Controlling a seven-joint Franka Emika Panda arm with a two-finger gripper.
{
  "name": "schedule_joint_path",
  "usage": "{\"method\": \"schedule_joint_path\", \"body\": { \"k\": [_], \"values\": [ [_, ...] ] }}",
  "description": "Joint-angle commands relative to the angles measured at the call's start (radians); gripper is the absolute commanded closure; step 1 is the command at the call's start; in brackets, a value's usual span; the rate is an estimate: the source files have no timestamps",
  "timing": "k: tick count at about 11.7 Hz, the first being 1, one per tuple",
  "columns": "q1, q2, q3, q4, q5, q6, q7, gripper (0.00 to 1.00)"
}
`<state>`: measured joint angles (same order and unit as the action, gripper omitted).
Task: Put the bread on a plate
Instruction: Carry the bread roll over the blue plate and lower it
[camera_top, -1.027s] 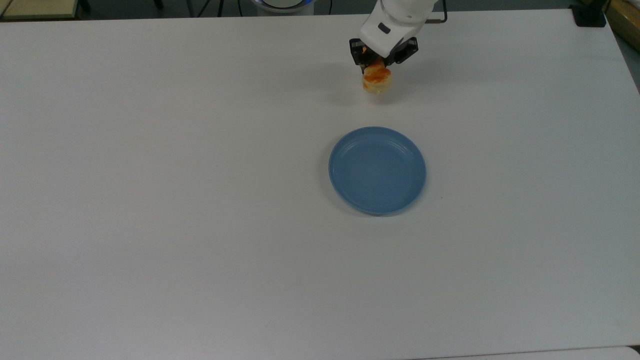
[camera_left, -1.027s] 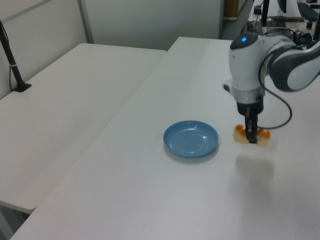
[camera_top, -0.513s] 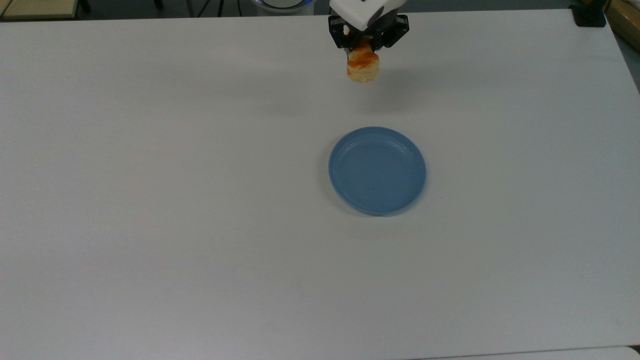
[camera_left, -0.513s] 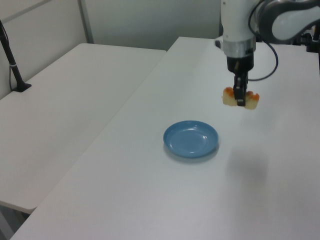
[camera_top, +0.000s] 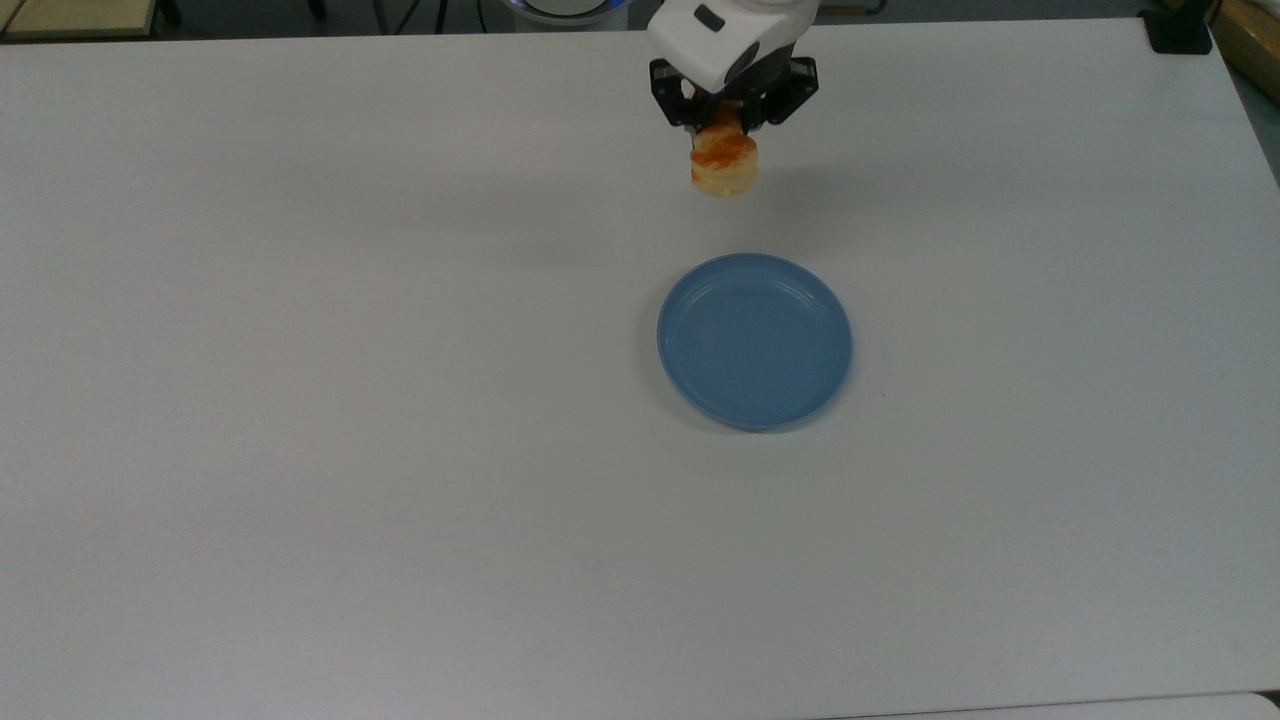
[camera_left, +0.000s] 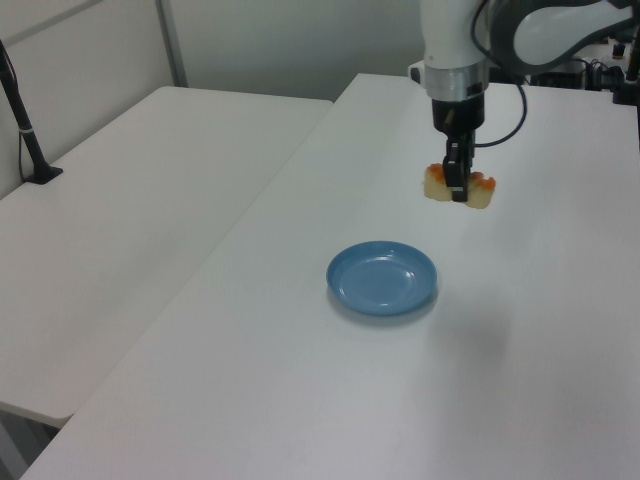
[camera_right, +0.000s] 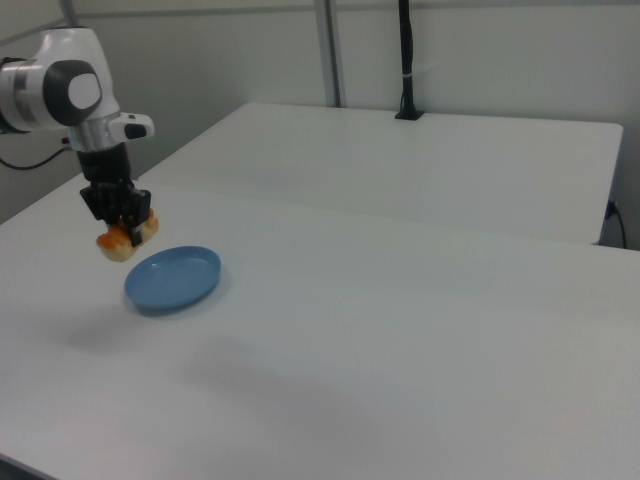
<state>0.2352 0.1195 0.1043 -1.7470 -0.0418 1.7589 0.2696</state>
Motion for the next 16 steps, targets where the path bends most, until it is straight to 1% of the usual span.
{"method": "schedule_joint_path", "body": {
  "k": [1,2,4,5,7,16],
  "values": [
    [-0.019,0.133,-0.005,0.156,0.004,-0.015,0.022,0.65],
    [-0.02,0.181,-0.005,0.203,-0.007,-0.004,0.035,0.65],
    [-0.02,0.244,-0.005,0.239,-0.033,0.054,0.084,0.65],
    [-0.022,0.255,-0.005,0.245,-0.042,0.092,0.1,0.65],
    [-0.022,0.276,-0.005,0.286,-0.046,0.105,0.103,0.65],
    [-0.007,0.373,0.006,0.291,-0.058,0.111,0.134,0.63]
  ]
}}
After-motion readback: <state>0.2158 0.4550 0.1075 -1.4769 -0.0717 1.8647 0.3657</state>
